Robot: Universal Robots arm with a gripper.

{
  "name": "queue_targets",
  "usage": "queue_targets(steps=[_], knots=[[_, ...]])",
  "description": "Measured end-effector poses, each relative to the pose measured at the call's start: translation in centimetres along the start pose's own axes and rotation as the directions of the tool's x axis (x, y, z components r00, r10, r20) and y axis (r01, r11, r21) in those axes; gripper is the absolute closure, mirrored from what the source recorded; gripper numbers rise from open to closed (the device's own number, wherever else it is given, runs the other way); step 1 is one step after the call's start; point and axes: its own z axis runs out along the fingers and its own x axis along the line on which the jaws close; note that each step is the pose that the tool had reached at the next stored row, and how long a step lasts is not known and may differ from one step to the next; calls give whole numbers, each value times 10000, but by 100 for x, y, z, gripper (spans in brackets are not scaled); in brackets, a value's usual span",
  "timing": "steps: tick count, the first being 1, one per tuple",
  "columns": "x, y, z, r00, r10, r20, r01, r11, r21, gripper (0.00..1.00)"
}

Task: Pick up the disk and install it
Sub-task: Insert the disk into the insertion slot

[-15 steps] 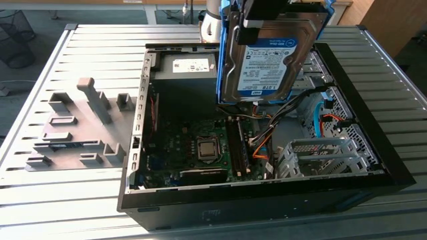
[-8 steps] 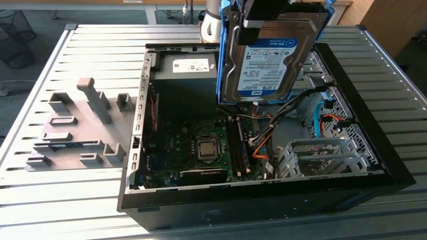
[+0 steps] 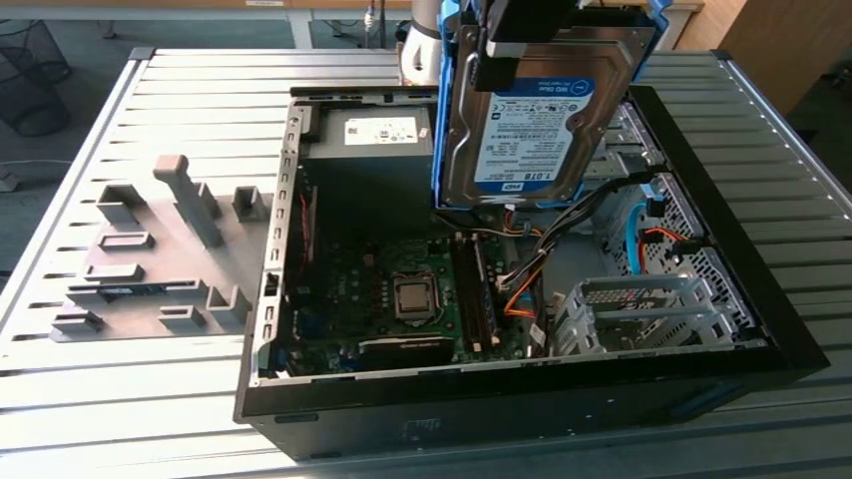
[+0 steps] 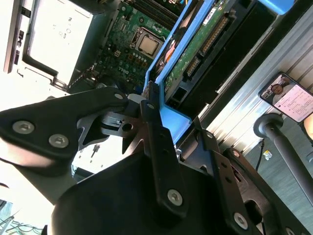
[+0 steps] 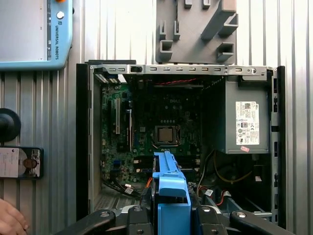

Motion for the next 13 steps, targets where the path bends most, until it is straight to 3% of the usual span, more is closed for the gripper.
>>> queue_targets(steps=[5, 13], knots=[[6, 0, 0, 10000, 0, 0, 0, 10000, 0, 64], [160, -16, 5, 10000, 0, 2, 0, 10000, 1, 64]])
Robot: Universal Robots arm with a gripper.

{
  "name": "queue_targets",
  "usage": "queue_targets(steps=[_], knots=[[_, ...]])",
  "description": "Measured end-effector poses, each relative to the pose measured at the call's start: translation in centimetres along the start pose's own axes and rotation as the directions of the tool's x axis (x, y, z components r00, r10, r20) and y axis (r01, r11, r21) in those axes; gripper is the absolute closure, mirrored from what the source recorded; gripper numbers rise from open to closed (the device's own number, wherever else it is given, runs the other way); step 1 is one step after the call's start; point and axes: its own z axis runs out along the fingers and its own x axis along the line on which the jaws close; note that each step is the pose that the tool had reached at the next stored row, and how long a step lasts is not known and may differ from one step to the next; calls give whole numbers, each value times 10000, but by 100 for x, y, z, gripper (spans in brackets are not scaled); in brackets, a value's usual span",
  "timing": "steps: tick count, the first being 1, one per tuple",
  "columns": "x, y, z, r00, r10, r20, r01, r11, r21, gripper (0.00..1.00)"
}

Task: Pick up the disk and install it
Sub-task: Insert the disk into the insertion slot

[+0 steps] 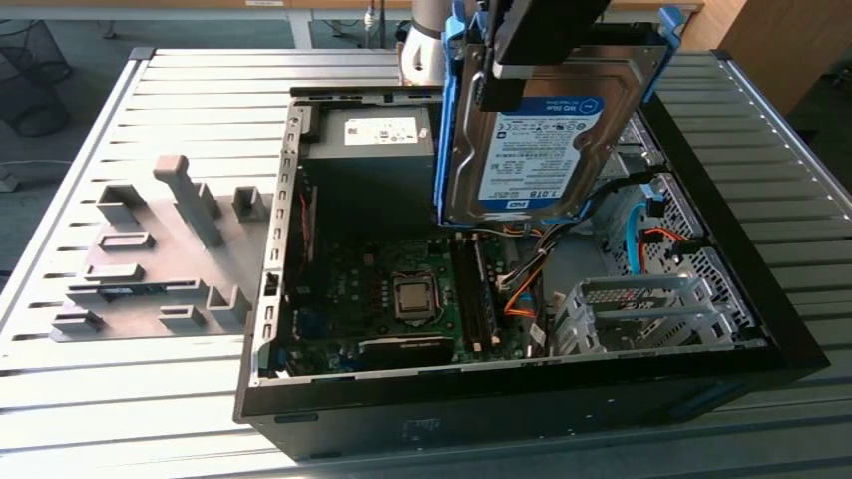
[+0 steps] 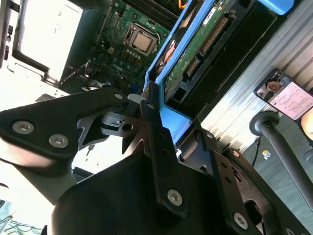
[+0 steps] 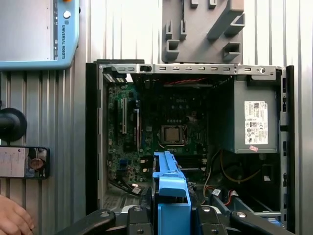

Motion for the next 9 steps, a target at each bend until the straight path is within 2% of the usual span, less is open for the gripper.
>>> queue_targets(steps=[2, 6, 9], knots=[[3, -38, 7, 10000, 1, -2, -1, 10000, -1, 64], [4, -155, 14, 10000, 0, -2, 0, 10000, -8, 64], [4, -173, 14, 10000, 2, -3, -2, 10000, -8, 64]])
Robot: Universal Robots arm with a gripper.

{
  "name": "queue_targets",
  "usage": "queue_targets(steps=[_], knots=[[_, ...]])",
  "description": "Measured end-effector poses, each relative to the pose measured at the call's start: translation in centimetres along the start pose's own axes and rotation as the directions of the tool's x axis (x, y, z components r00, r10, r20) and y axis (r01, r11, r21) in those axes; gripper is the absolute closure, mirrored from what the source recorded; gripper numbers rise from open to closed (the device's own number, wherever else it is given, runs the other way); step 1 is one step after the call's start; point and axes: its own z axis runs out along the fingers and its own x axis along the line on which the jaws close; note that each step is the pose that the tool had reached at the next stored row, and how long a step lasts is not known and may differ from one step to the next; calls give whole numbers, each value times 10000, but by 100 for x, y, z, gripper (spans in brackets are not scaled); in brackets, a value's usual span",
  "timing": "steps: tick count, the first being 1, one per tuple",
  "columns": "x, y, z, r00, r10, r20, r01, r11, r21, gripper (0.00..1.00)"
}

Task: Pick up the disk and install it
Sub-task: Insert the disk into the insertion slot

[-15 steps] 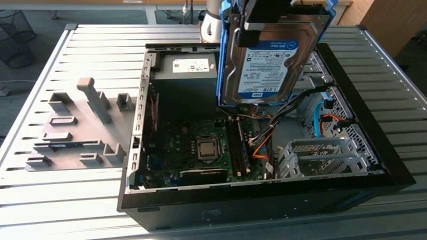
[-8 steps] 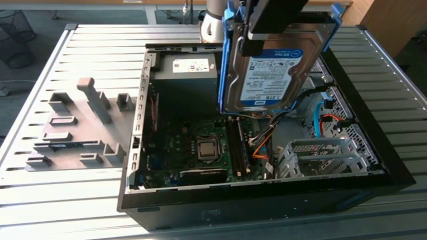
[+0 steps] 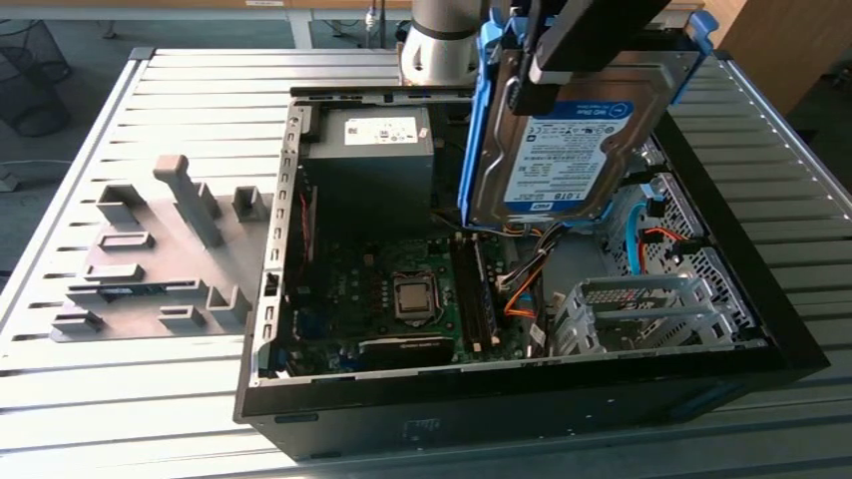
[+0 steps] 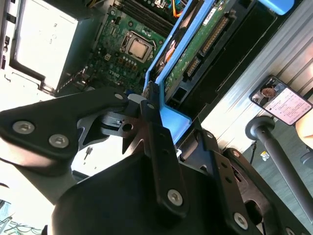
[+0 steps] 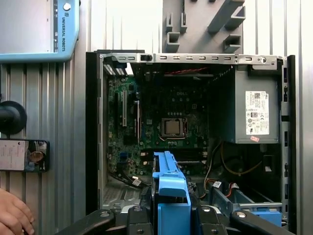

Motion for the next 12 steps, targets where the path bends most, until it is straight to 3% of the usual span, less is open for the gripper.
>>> queue_targets(steps=[12], knots=[[6, -12, -1, 10000, -2, -1, 2, 10000, 0, 64]])
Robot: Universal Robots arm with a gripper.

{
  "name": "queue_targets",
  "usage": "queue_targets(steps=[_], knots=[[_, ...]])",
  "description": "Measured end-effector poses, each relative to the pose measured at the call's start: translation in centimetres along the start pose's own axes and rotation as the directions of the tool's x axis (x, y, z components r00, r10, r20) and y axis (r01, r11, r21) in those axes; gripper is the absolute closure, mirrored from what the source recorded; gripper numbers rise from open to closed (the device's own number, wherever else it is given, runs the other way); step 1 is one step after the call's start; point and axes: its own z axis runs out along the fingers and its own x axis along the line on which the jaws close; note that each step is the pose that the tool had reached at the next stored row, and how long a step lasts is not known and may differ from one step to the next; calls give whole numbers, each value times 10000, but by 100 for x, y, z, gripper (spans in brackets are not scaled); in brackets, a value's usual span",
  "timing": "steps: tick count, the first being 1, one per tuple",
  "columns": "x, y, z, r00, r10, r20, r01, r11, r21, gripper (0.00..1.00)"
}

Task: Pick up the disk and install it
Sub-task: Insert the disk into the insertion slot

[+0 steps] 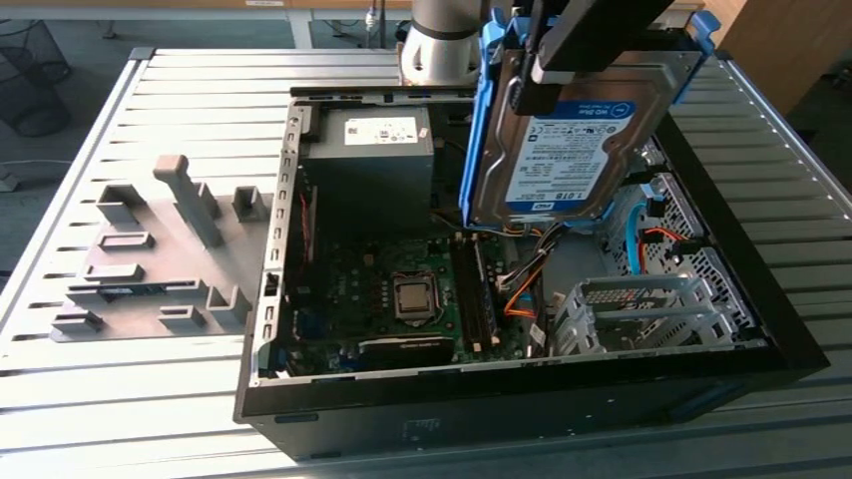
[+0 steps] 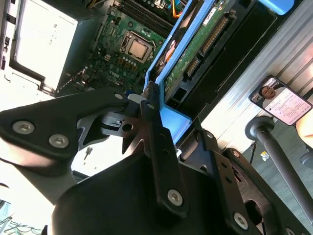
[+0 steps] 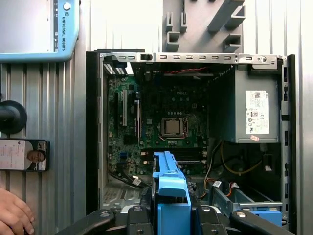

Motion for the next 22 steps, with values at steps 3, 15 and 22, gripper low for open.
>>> queue_targets(steps=[3, 15, 22], knots=[[33, 0, -1, 10000, 0, -13, 0, 10000, 0, 64], [77, -263, -4, 10000, 3, -27, -4, 10000, -47, 64], [213, -350, 28, 10000, 3, -25, -3, 10000, -45, 64]])
